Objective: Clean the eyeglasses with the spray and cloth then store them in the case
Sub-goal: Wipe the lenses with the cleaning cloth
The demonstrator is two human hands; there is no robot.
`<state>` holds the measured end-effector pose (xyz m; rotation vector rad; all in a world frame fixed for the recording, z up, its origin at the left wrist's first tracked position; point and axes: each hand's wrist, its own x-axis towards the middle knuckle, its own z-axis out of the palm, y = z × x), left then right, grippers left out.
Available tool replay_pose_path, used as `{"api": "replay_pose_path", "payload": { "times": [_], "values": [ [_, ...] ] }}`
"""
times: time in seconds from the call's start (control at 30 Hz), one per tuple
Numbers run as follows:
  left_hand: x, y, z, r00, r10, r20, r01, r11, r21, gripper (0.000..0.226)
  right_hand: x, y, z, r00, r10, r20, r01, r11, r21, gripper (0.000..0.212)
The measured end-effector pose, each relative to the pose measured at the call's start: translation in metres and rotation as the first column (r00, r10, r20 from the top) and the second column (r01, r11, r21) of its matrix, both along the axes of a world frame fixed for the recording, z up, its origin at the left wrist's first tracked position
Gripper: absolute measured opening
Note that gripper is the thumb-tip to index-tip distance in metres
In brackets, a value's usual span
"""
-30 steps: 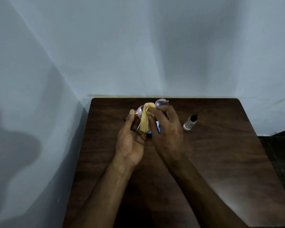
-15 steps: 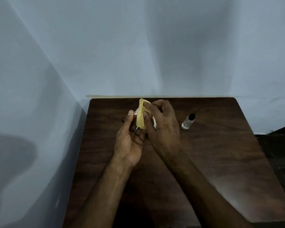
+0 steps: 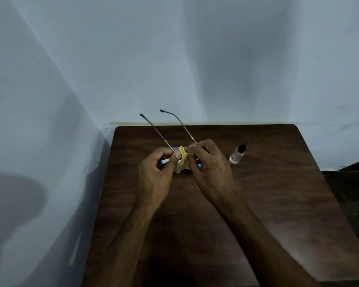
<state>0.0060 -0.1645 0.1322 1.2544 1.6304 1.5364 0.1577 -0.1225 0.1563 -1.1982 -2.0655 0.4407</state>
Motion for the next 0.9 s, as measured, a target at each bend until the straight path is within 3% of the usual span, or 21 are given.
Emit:
{"api": "replay_pose_path", "payload": {
  "times": [0.13,0.27,0.47,0.9],
  "values": [
    [-0.002,-0.001,-0.006,0.983,0.064,-0.172,-0.043,0.992,0.122,0.007,-0.001,-0.005,-0.005,1.000,0.018,-0.006,-0.018,1.000,-0.011,0.022],
    [0.000,-0.003,-0.012,0.973,0.114,-0.201,-0.083,0.984,0.157,0.014,-0.004,-0.001,0.001,1.000,0.012,0.005,-0.011,0.992,-0.129,0.024],
    [0.002,-0.003,-0.018,0.966,0.125,-0.224,-0.085,0.980,0.179,0.016,-0.013,0.011,0.005,0.988,-0.010,0.155,0.045,0.974,-0.223,0.023],
    [-0.005,-0.001,-0.032,0.852,0.157,-0.500,-0.053,0.975,0.216,0.009,-0.028,0.014,-0.012,0.995,0.089,0.055,-0.075,0.974,-0.216,0.015]
  ]
}}
